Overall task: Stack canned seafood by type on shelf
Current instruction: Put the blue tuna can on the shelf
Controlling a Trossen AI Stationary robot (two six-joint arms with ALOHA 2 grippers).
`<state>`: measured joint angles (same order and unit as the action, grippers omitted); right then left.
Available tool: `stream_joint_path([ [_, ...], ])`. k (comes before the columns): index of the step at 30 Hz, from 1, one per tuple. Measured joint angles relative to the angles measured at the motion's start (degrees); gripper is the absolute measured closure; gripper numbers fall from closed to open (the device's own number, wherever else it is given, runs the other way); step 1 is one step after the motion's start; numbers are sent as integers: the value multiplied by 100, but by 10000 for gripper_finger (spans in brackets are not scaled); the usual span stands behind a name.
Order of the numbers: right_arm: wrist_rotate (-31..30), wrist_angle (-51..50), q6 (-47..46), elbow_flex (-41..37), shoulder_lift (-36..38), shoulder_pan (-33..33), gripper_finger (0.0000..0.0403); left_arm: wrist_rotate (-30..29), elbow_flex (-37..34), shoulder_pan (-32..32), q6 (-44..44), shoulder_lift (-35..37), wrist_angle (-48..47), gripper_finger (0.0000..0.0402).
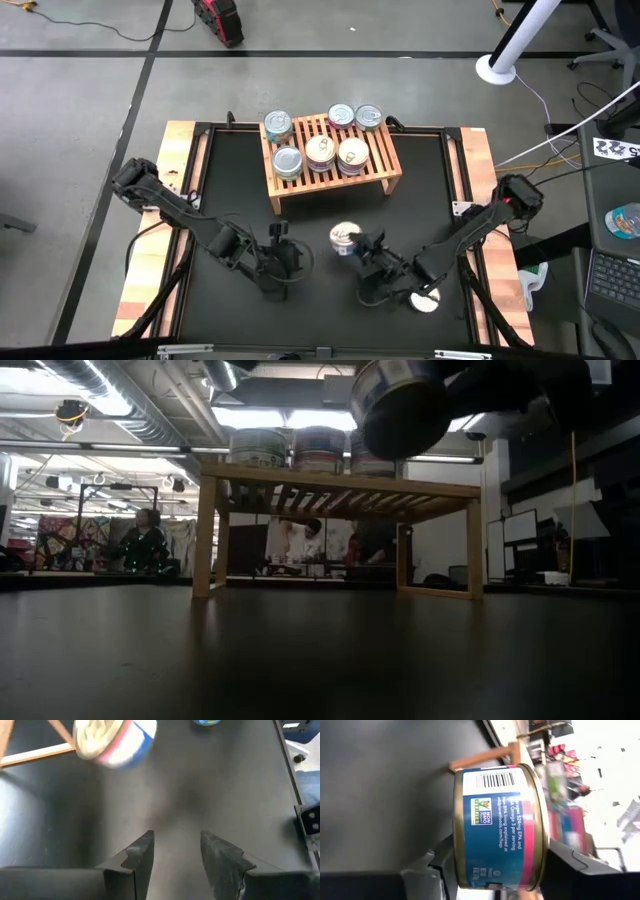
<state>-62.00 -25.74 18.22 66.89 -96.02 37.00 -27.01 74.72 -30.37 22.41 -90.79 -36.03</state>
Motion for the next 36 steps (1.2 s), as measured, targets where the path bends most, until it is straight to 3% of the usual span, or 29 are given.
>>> stream_joint_path([
  [7, -606, -1475, -564, 2, 680, -104, 212, -4, 0, 0, 173, 270, -419, 247],
  [19, -598, -4302, -2461, -2, 1326, -940, 210, -3, -2, 0, 166, 264, -414, 246],
  [29, -576, -4393, -2424, -2, 1326, -2275, 208, -4, -4, 0, 164, 263, -411, 246],
  [36, -10, -3789, -1856, -2, 1326, -2934, 205, -4, -4, 0, 105, 261, -409, 246],
])
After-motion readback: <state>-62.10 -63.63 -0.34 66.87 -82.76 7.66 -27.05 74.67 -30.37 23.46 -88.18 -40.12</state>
